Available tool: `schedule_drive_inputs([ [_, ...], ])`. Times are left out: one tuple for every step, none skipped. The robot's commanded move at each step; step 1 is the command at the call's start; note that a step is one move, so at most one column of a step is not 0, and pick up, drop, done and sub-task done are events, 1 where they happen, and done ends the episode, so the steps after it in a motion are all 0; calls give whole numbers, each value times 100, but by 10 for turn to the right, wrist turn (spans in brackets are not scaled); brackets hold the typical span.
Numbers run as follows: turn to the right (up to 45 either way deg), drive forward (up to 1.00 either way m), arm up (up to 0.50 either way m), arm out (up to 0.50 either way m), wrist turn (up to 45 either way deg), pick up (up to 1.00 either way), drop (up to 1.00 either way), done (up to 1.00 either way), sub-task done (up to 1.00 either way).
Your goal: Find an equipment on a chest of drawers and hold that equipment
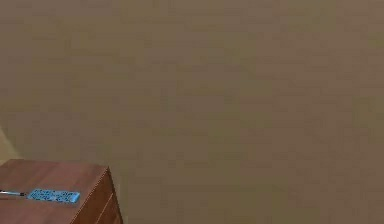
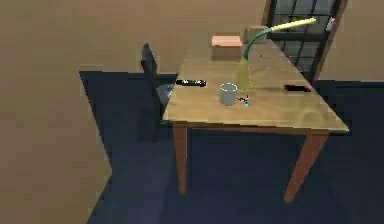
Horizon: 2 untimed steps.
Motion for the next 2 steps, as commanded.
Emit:
schedule_drive_inputs([
  [-450, 0, 0, 0, 0, 0, 0, 0, 0],
  [-450, 0, 0, 0, 0, 0, 0, 0, 0],
])
